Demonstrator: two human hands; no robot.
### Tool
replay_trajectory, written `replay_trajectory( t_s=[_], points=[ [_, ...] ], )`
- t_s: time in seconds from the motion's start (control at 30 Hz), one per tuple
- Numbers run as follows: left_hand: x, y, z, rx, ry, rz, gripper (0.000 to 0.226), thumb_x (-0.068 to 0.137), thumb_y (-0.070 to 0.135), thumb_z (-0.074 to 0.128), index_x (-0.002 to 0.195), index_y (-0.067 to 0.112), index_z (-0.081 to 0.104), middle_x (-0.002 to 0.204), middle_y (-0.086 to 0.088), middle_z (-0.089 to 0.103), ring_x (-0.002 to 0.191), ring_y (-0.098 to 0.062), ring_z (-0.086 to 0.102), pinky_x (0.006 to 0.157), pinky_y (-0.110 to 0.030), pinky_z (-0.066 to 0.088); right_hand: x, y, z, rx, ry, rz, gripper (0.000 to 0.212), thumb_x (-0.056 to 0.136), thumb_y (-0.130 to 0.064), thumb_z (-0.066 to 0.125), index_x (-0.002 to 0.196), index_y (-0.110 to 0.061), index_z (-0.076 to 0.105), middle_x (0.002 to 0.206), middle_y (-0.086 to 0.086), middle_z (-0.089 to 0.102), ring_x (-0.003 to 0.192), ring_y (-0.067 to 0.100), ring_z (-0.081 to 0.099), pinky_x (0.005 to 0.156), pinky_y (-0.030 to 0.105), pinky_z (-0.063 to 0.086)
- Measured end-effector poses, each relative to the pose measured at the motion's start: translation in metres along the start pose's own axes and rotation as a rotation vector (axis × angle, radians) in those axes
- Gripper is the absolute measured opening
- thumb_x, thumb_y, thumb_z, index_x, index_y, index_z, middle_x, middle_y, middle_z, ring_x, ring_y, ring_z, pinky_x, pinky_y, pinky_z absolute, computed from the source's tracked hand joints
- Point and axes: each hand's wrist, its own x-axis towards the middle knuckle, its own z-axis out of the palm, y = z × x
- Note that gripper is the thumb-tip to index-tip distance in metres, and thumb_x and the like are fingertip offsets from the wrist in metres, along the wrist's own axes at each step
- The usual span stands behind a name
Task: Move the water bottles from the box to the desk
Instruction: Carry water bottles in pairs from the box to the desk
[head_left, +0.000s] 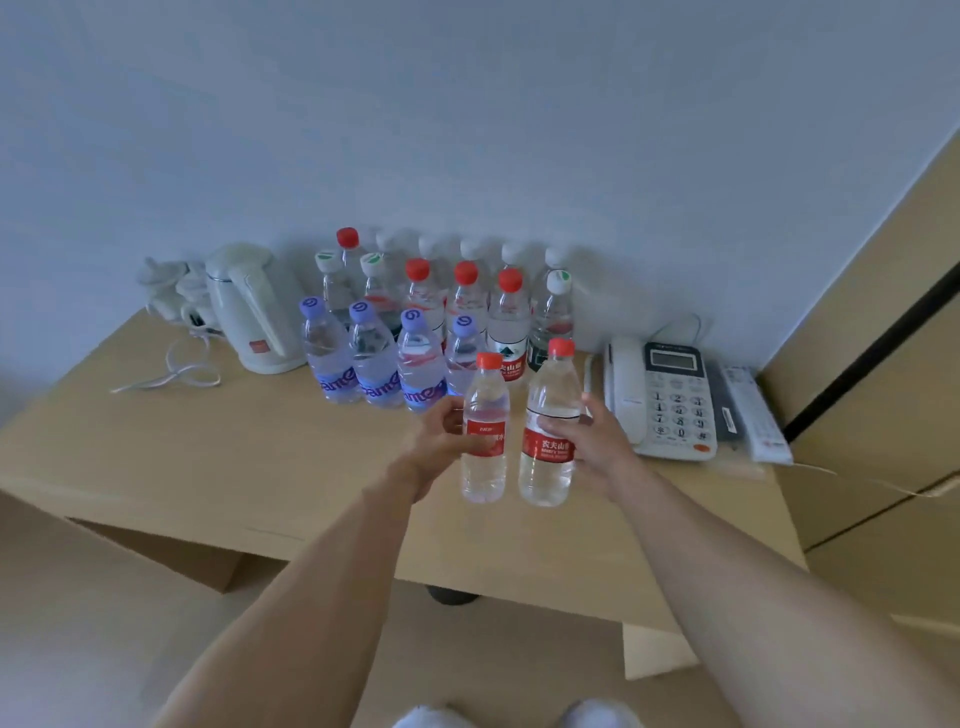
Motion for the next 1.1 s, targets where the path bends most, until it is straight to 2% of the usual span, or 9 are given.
replay_trajectory(
  t_s=[0.1,0.2,0.27,0.37,0.47,0.6,0.8,0.93,1.1],
  points=[
    [0.022,-0.001,-0.005,0.09,-0.068,0.043,0.056,0.07,-0.004,0.085,0.119,0.008,0.059,0.111,-0.012,0.073,0.106,-0.027,0.069,0.091,-0.037,0.054,0.005,0.0,-0.001,-0.048,0.067,-0.074,0.052,0.071,-0.004,0.085,0.111,-0.022,0.055,0.098,-0.004,0.071,0.089,0.01,0.069,0.069,0.023,0.05],
    [0.032,-0.002,-0.001,0.204,-0.114,0.118,0.052,0.068,0.003,0.089,0.11,0.016,0.061,0.106,-0.003,0.075,0.101,-0.017,0.069,0.082,-0.024,0.054,0.008,0.001,-0.004,-0.104,0.117,-0.132,0.053,0.068,-0.002,0.087,0.102,-0.026,0.054,0.095,-0.007,0.072,0.087,0.006,0.069,0.072,0.026,0.05],
    [0.037,-0.004,0.004,0.231,-0.116,0.165,0.054,0.068,0.004,0.09,0.109,0.02,0.061,0.103,0.005,0.075,0.099,-0.01,0.069,0.077,-0.016,0.053,0.008,0.002,-0.005,-0.135,0.128,-0.151,0.055,0.067,-0.002,0.088,0.101,-0.027,0.052,0.099,-0.004,0.072,0.091,0.011,0.068,0.073,0.028,0.05],
    [0.043,-0.008,0.01,0.275,-0.092,0.209,0.058,0.067,0.007,0.092,0.114,0.017,0.059,0.105,0.007,0.074,0.101,-0.012,0.069,0.086,-0.027,0.057,0.009,0.004,-0.008,-0.192,0.132,-0.167,0.06,0.064,-0.004,0.089,0.103,-0.028,0.05,0.104,0.0,0.072,0.098,0.018,0.067,0.079,0.034,0.052],
    [0.048,-0.01,0.012,0.326,-0.062,0.229,0.06,0.066,0.011,0.093,0.114,0.018,0.058,0.107,0.006,0.073,0.103,-0.014,0.069,0.095,-0.041,0.056,0.01,0.003,-0.012,-0.277,0.141,-0.163,0.074,0.063,-0.01,0.091,0.121,-0.024,0.047,0.115,0.004,0.069,0.108,0.024,0.064,0.094,0.045,0.052],
    [0.053,-0.016,0.012,0.402,-0.028,0.233,0.063,0.066,0.016,0.094,0.116,0.022,0.057,0.108,0.007,0.073,0.104,-0.013,0.069,0.097,-0.046,0.055,0.011,0.007,-0.016,-0.335,0.151,-0.167,0.079,0.064,-0.01,0.091,0.127,-0.023,0.045,0.117,0.005,0.064,0.111,0.024,0.061,0.099,0.05,0.05],
    [0.052,-0.018,0.013,0.461,-0.013,0.227,0.061,0.07,0.019,0.092,0.118,0.027,0.055,0.109,0.01,0.071,0.105,-0.01,0.068,0.097,-0.044,0.055,0.012,0.01,-0.018,-0.393,0.118,-0.172,0.084,0.067,-0.014,0.09,0.135,-0.023,0.041,0.12,0.001,0.061,0.115,0.021,0.057,0.1,0.045,0.049],
    [0.048,-0.013,0.015,0.497,-0.028,0.23,0.061,0.074,0.019,0.09,0.123,0.022,0.054,0.113,0.007,0.07,0.109,-0.013,0.066,0.098,-0.042,0.055,0.012,0.006,-0.021,-0.468,0.096,-0.181,0.085,0.069,-0.02,0.09,0.136,-0.026,0.037,0.12,-0.006,0.057,0.112,0.016,0.055,0.092,0.036,0.046],
    [0.03,0.006,0.013,0.729,0.031,0.28,0.069,0.075,0.029,0.088,0.134,0.023,0.054,0.12,0.003,0.069,0.112,-0.013,0.064,0.094,-0.032,0.052,0.008,-0.005,-0.025,-0.534,0.061,-0.21,0.085,0.067,-0.023,0.09,0.136,-0.028,0.04,0.129,-0.004,0.058,0.116,0.019,0.057,0.1,0.045,0.048]
  ],
)
